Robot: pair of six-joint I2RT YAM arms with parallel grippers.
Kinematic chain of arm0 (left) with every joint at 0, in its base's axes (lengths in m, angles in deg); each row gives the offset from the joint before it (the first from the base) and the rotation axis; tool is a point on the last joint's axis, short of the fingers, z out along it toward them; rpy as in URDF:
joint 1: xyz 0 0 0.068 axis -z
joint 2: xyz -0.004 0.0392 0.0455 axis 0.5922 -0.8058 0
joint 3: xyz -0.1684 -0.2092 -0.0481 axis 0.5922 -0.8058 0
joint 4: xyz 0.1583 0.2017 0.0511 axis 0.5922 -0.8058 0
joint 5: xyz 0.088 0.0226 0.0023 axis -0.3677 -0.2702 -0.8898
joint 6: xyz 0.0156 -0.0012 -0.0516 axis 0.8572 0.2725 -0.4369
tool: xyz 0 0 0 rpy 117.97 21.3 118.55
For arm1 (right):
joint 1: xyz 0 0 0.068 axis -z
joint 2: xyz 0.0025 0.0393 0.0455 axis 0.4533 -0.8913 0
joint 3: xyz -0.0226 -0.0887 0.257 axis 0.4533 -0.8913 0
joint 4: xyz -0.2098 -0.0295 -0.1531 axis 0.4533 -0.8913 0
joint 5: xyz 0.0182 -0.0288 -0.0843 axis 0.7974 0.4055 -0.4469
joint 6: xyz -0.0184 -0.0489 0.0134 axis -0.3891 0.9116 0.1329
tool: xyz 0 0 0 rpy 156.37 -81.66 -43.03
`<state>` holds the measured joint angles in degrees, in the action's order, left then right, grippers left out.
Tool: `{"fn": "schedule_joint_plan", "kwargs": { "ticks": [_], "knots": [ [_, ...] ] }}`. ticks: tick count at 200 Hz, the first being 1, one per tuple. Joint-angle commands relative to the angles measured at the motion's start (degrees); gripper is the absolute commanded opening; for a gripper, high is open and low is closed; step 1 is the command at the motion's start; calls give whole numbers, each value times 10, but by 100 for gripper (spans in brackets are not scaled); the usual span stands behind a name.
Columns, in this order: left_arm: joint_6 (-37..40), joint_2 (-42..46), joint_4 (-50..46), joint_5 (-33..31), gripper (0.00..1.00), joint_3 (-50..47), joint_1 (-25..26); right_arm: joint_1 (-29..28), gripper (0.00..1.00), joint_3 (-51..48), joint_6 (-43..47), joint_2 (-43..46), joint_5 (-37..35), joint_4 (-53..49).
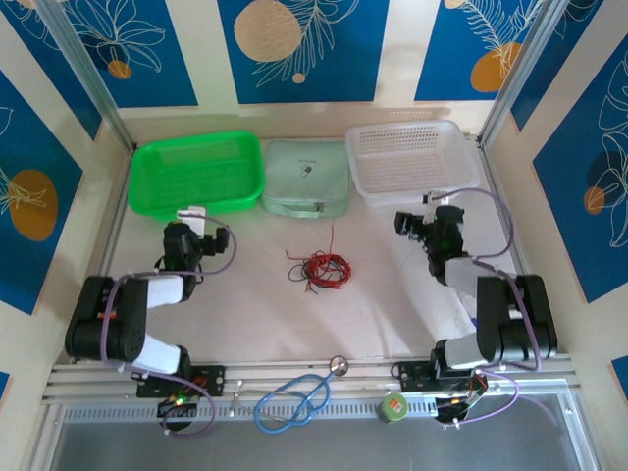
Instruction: Untangle the cables
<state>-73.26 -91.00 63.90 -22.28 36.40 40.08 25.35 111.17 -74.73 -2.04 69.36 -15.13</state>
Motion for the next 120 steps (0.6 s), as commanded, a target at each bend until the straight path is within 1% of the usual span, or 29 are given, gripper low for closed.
{"fn": "schedule_joint_plan", "kwargs": {
  "ticks": [1,9,17,23,32,46,66,70,90,120],
  "knots": [
    [-60,91,-199,-84,96,83,0,-22,85,92,-39,68,-47,-229],
    [-83,113,-272,-83,92,112,1,-33,83,111,-52,82,-51,-283],
    [-103,128,-338,-65,88,141,1,-48,79,126,-64,93,-52,-334],
    [-116,137,-381,-45,88,161,1,-60,78,137,-75,99,-50,-370],
    [-142,150,-433,-21,88,184,4,-78,73,150,-87,110,-44,-418],
    [-181,168,-491,23,89,205,11,-116,71,167,-112,125,-38,-487],
    [-218,198,-547,96,89,211,33,-177,67,183,-154,147,-21,-570],
    [-224,205,-556,107,89,210,41,-190,65,186,-164,150,-18,-584],
    [-252,235,-598,140,89,202,86,-249,63,194,-229,154,-4,-634],
    [-293,241,-631,150,89,193,191,-313,61,187,-321,125,43,-641]
  ]
}}
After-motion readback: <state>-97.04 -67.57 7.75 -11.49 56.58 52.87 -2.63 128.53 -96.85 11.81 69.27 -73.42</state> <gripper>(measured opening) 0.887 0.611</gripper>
